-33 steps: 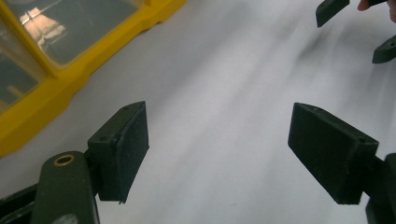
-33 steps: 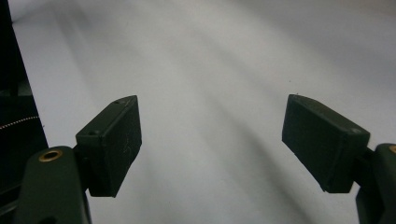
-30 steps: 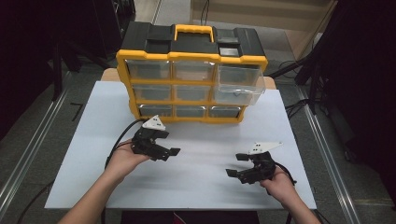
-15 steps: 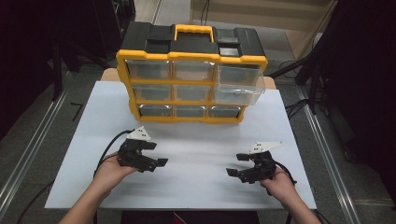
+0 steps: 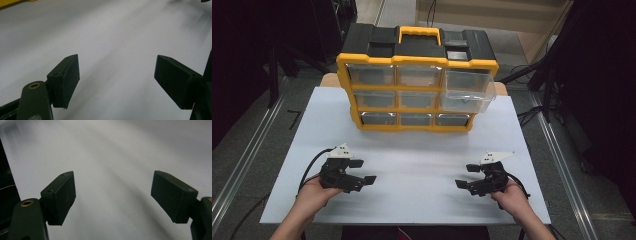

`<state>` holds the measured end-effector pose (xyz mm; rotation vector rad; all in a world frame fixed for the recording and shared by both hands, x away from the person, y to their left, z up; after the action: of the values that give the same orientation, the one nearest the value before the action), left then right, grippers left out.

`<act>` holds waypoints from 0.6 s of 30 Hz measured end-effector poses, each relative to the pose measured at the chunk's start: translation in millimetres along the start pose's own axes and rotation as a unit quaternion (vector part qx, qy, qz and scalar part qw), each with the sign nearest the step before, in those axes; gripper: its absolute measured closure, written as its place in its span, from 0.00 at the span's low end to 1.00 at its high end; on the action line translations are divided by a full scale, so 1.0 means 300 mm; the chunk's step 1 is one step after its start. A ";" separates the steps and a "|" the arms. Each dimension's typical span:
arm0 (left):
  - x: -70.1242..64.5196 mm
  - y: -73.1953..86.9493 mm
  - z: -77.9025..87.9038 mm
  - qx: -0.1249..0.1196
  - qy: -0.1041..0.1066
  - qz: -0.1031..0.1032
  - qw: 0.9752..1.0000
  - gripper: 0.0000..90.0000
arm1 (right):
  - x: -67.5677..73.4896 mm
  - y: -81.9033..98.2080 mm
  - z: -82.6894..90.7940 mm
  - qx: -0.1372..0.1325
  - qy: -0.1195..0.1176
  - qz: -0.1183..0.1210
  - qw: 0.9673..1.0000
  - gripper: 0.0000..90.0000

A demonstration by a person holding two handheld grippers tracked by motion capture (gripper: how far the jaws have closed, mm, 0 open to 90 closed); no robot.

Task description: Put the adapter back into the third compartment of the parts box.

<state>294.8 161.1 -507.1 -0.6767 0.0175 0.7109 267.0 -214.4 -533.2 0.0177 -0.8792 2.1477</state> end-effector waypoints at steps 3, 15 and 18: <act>0.008 0.025 0.012 0.001 0.005 0.009 1.000 0.24 | -0.001 0.000 0.000 0.000 0.001 0.000 1.000 0.20; 0.045 0.103 0.057 0.008 -0.032 0.028 0.999 0.24 | -0.002 0.001 -0.001 0.001 0.001 0.000 1.000 0.20; 0.053 0.117 0.064 0.009 -0.035 0.034 0.999 0.24 | -0.002 0.002 -0.001 0.001 0.001 -0.001 1.000 0.20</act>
<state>281.8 201.2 -515.7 -0.6365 -0.0173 0.7979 267.2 -214.9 -534.0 0.0180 -0.8742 2.1459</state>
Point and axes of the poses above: each handheld gripper's, and its own axes: z roughly backward along the jaws, y roughly out of its underside, x roughly to its left, the point moved 6 cm from there along -z, roughly forward along the jaws, and after that the axes turned 8 degrees about x, right-handed, at the moved point
